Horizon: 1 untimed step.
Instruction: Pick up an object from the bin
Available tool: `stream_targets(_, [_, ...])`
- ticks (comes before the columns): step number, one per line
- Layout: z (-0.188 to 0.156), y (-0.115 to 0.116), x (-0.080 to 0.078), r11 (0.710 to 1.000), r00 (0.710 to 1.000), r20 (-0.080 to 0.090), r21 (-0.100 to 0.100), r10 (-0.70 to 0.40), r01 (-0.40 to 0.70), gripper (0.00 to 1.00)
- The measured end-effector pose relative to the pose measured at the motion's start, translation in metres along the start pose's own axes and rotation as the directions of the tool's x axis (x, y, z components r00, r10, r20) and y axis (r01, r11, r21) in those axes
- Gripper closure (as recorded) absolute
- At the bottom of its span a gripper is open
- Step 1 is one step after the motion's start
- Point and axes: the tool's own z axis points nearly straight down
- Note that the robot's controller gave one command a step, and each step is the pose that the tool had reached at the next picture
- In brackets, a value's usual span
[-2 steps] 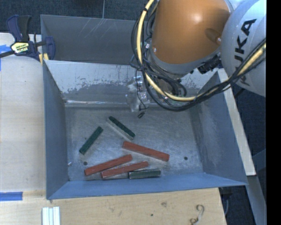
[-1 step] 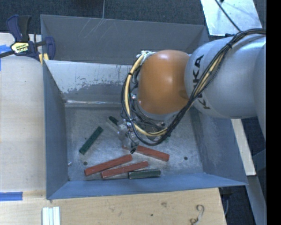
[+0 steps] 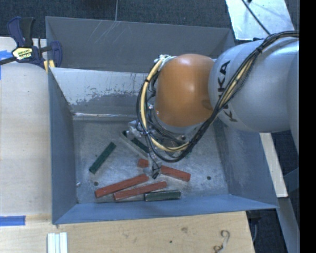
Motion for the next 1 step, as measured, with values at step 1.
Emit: stream_targets(1, [0.0884,-0.0001,-0.0090,0.987,0.987,-0.008,-0.002,-0.159,0.159,0.00])
